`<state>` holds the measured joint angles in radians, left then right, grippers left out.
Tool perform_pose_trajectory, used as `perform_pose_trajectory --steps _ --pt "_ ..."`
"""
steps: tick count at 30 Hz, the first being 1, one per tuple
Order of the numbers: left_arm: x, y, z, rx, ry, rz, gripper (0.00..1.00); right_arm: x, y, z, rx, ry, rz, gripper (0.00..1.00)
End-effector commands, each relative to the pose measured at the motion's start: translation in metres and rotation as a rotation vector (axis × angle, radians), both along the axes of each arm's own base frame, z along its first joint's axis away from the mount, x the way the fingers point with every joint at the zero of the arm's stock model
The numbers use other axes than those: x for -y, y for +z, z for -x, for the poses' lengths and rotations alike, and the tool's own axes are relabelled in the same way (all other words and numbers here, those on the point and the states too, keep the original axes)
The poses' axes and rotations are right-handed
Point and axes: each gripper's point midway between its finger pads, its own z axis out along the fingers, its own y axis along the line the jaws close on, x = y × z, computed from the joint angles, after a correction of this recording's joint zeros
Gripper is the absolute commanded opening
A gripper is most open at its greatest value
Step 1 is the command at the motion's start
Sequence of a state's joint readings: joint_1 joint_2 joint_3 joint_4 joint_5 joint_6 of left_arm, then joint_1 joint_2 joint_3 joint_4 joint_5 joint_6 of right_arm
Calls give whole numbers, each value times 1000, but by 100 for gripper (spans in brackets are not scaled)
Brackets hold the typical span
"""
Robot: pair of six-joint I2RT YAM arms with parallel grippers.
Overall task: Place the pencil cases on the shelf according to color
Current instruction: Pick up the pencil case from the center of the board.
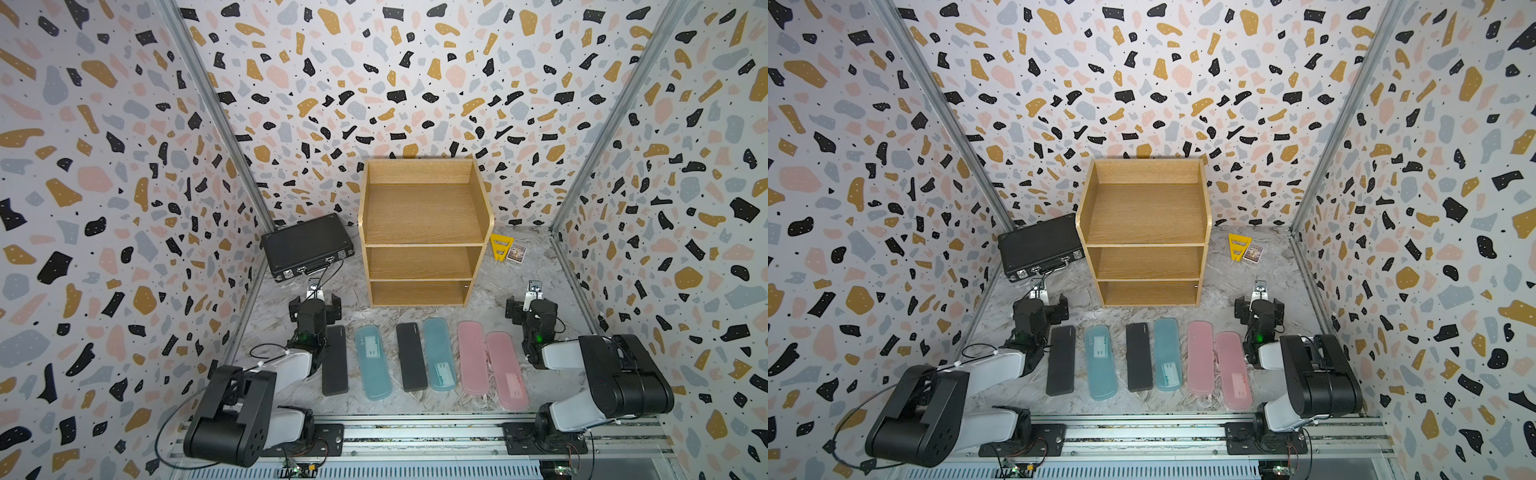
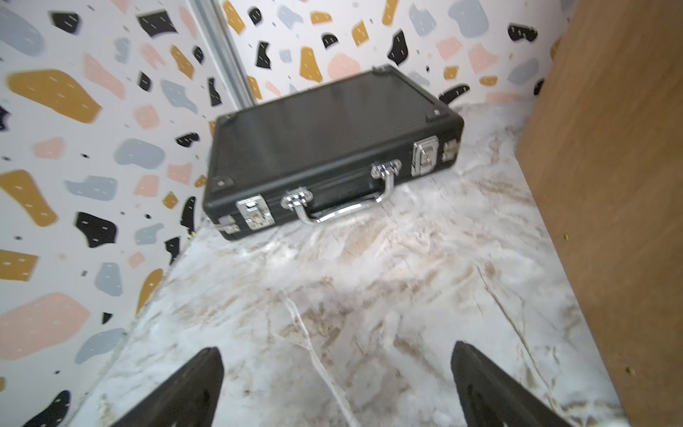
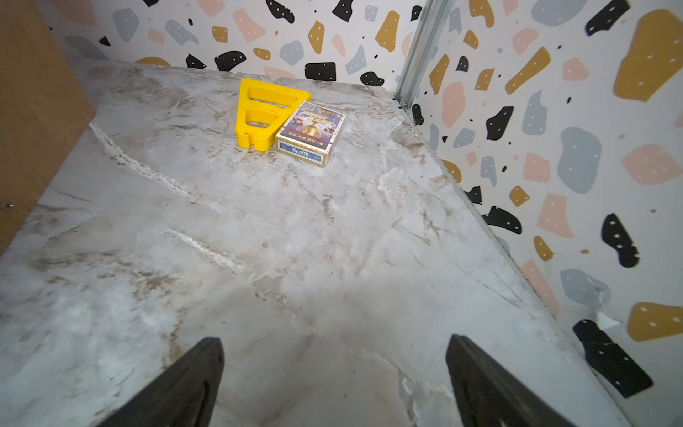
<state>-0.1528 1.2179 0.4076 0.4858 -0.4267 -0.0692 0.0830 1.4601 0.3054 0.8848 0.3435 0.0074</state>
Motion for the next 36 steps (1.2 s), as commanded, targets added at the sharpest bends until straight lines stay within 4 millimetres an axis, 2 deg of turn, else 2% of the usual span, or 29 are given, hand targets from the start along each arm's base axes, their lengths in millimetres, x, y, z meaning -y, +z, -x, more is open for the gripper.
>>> perform_pose_trajectory --steps 1,3,5,8,12,16,19,21,25,30,34,36 --pt "-27 28 16 -61 220 52 100 9 40 -2 12 -91 40 100" --pt "-35 43 25 -22 313 140 100 16 71 -2 25 -161 -5 100" --pt "-30 50 30 -7 322 241 100 7 93 -5 11 -114 -34 100" --pt "-13 53 38 -40 264 362 100 5 106 10 -75 -138 -127 100" --pt "11 54 47 -62 172 520 100 -15 98 40 -273 -105 -289 100" --pt "27 52 62 -143 139 620 100 -48 82 79 -517 -33 -428 100" --pt "42 40 71 -220 104 687 100 -79 70 103 -613 61 -484 100" --pt "49 31 77 -268 91 710 100 -90 63 117 -642 78 -469 100" --pt "62 19 87 -324 54 716 100 -87 42 150 -734 33 -379 100" --pt "71 15 94 -344 14 711 100 -81 22 191 -808 -13 -365 100" --pt "86 16 96 -355 -39 726 100 -97 14 204 -831 7 -416 99" --pt "94 17 97 -368 -67 719 100 -98 7 209 -861 -8 -386 99"
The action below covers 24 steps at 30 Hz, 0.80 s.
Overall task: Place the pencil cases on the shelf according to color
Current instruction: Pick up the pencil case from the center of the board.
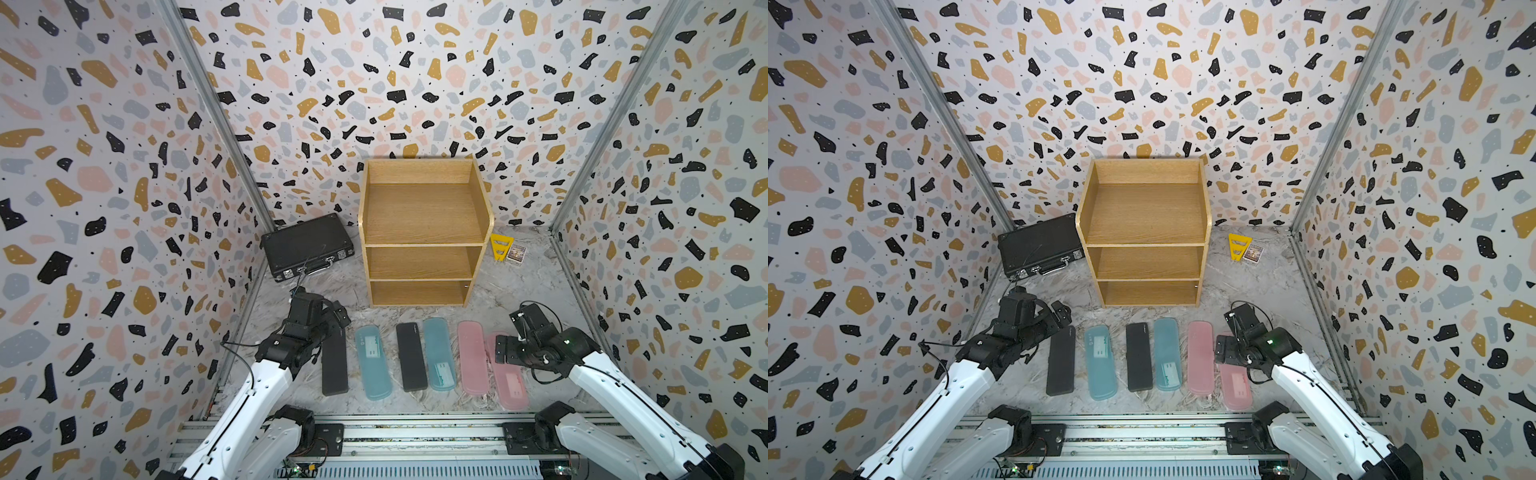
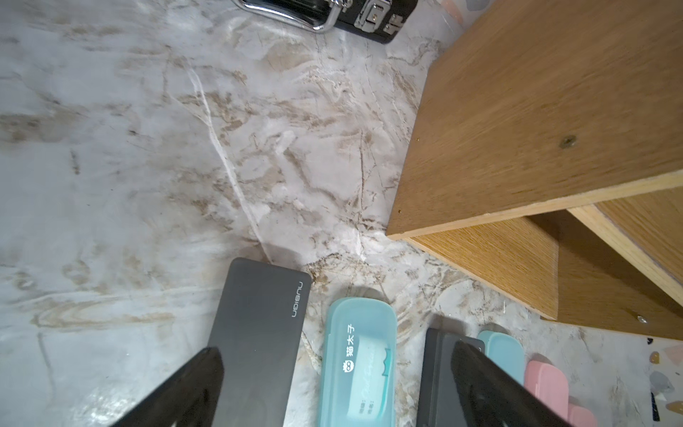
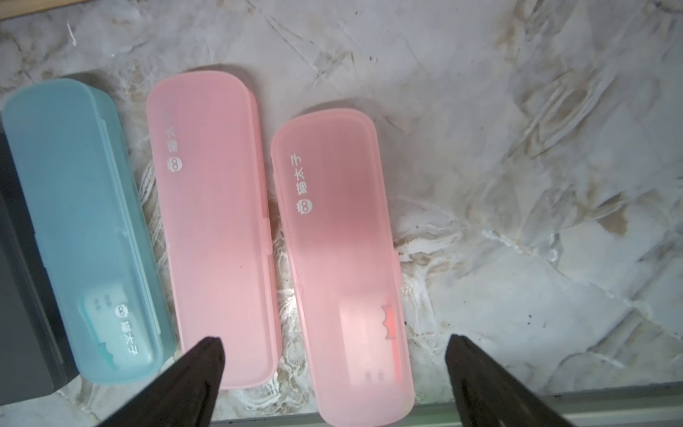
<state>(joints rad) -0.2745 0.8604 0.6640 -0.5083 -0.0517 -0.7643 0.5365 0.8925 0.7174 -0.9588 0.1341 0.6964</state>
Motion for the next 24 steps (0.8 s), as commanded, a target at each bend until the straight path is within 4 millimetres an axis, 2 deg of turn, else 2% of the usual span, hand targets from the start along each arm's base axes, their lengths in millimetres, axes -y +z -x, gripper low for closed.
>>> perform_pose_trajectory --steps 1,9,14,24 --pt "15 0 3 1 -52 19 100 7 -13 15 -72 -68 59 100" --pt "24 -2 11 0 -95 10 100 15 -39 26 -93 -107 152 100" --pt "26 -1 16 6 -110 16 100 1 -67 25 -142 -79 120 100" --pt "26 -2 22 20 -115 31 100 -6 -67 5 -140 -31 174 99"
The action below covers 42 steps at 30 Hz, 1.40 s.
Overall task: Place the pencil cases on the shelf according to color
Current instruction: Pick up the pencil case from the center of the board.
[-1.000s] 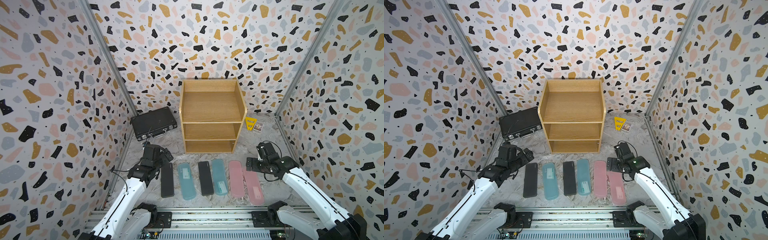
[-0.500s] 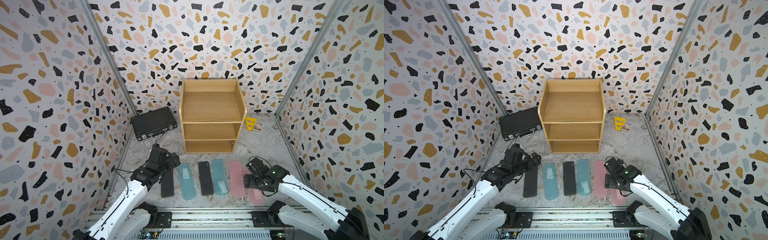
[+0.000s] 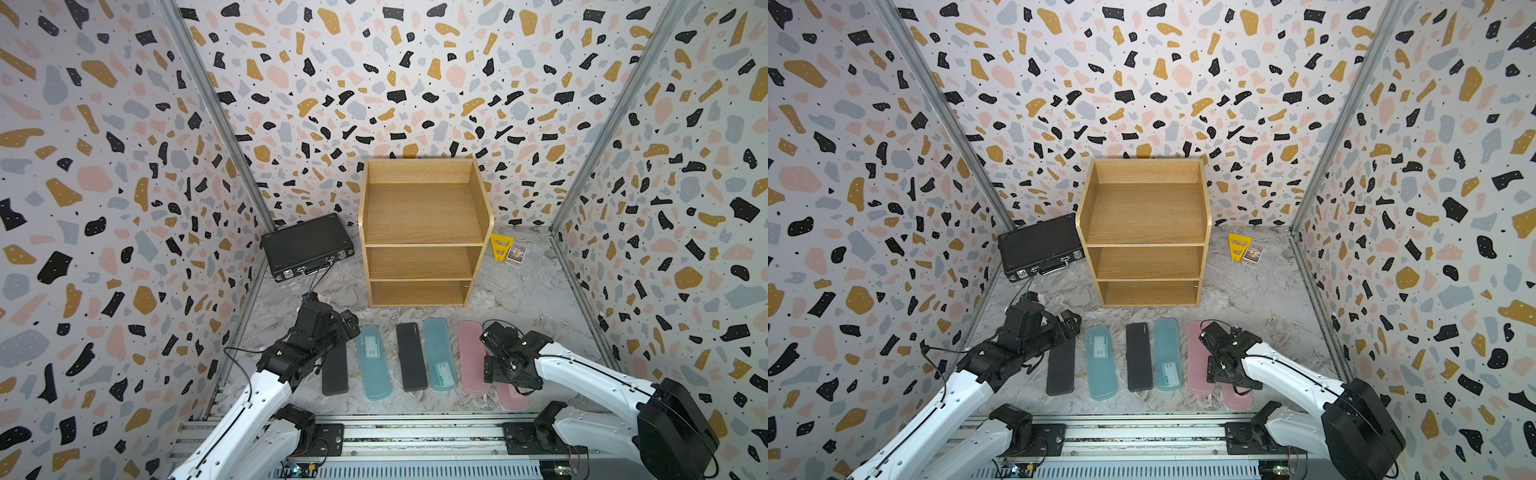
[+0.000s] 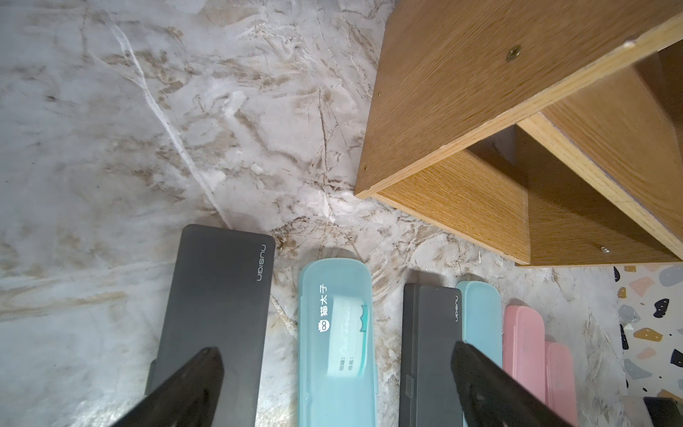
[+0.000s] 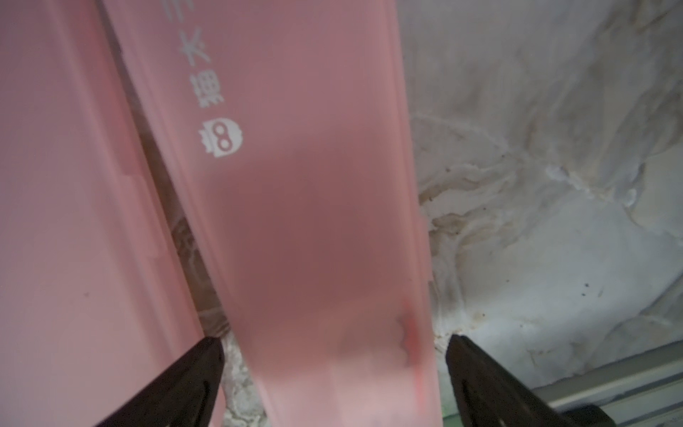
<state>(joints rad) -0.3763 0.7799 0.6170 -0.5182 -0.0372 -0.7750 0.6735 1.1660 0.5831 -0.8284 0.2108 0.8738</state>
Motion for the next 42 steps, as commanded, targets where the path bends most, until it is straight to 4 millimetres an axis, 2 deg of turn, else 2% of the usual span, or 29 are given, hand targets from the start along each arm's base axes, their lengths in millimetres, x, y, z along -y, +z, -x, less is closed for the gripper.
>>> perform_pose_trajectory --steps 1,8,11,13,17,21,24,32,37,42 --pt "2 0 2 4 -13 7 100 -7 5 -16 32 28 -13 99" --pt "6 0 2 7 -21 29 100 -11 -4 -35 -9 21 -66 91" --pt "6 0 2 9 -20 32 100 -12 -5 -46 9 10 -88 81" --pt "7 1 2 11 -21 35 100 -14 -4 -57 22 7 -104 79" --pt "8 2 1 12 -25 39 100 -23 0 -75 23 28 -111 84" --pt "9 1 1 6 -34 37 100 -28 7 -85 18 49 -105 100" --pt "9 0 2 0 -36 30 100 -17 17 -80 33 31 -65 100" --pt "12 -6 4 -15 -54 30 100 -3 29 -35 28 56 -99 100" --pt "16 -9 7 -22 -62 33 100 0 20 -19 15 59 -109 100" --pt "19 -8 10 -14 -67 34 100 -12 3 -16 -20 102 -118 100"
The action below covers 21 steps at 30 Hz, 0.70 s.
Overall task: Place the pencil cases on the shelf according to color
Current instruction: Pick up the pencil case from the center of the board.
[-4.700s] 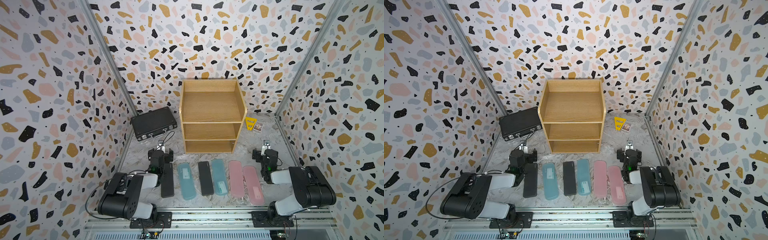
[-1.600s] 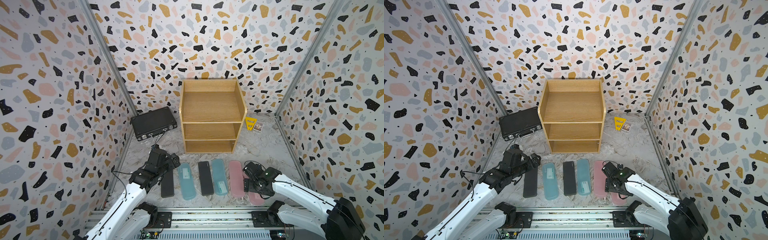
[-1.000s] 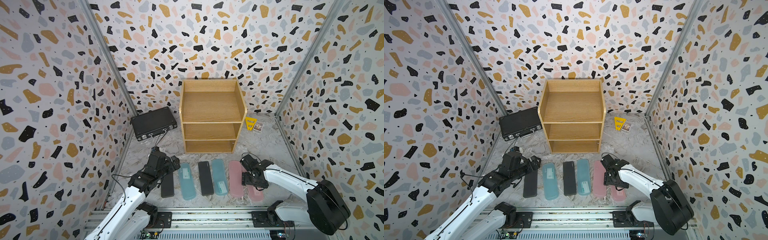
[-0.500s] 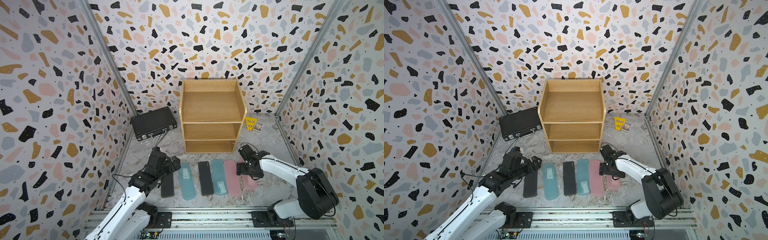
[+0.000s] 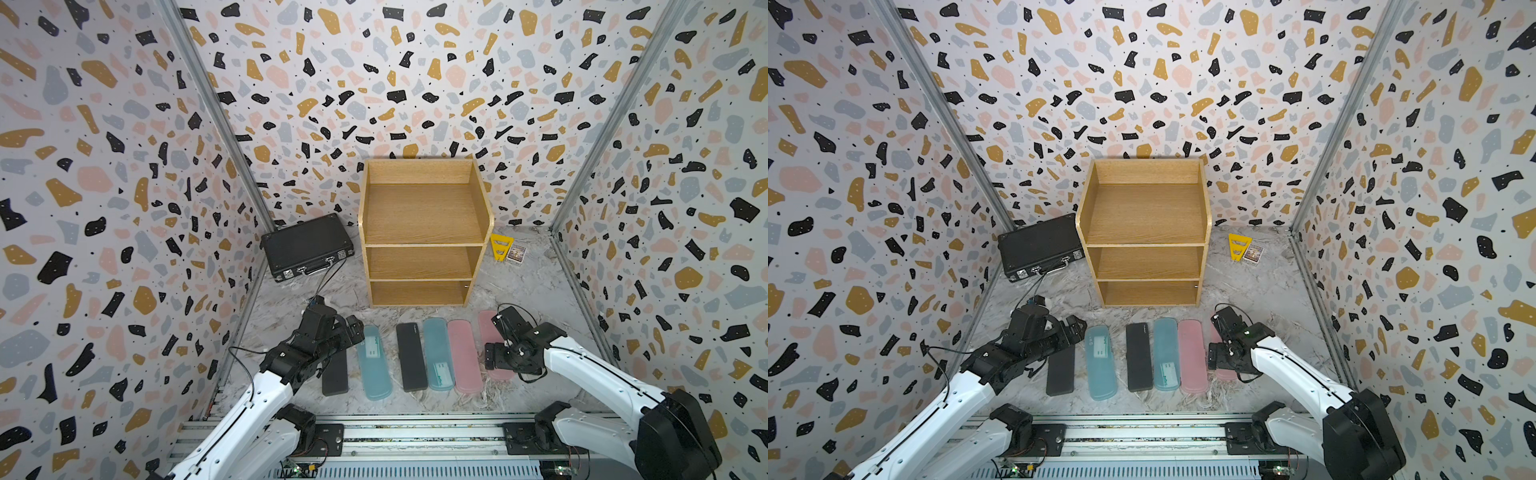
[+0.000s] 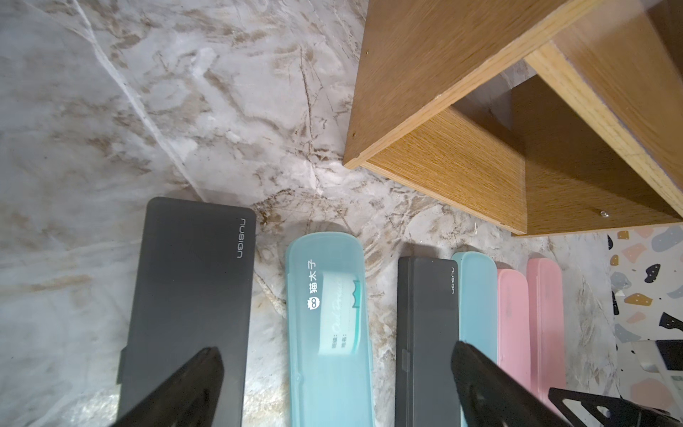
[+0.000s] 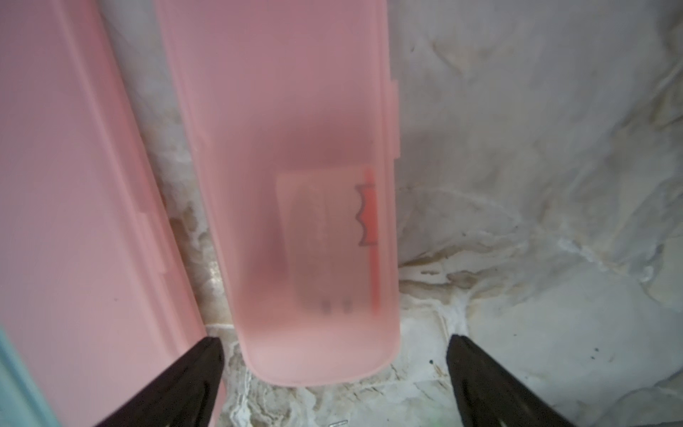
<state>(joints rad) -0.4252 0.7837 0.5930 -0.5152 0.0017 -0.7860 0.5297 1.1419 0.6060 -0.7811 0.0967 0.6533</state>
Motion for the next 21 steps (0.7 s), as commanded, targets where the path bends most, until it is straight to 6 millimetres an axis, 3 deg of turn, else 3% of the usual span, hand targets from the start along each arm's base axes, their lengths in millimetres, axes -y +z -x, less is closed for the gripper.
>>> perform_pose_trajectory --steps 1,4,11,21 --pt "3 2 0 24 2 10 100 -9 -7 2 -21 27 -2 100" --pt "4 2 0 26 1 2 100 -15 -14 -1 -27 47 -7 100" --pt "6 1 0 19 -9 -16 100 -9 -31 6 -59 21 19 100" --pt "12 5 -1 26 -20 -20 100 4 -31 11 -57 1 74 99"
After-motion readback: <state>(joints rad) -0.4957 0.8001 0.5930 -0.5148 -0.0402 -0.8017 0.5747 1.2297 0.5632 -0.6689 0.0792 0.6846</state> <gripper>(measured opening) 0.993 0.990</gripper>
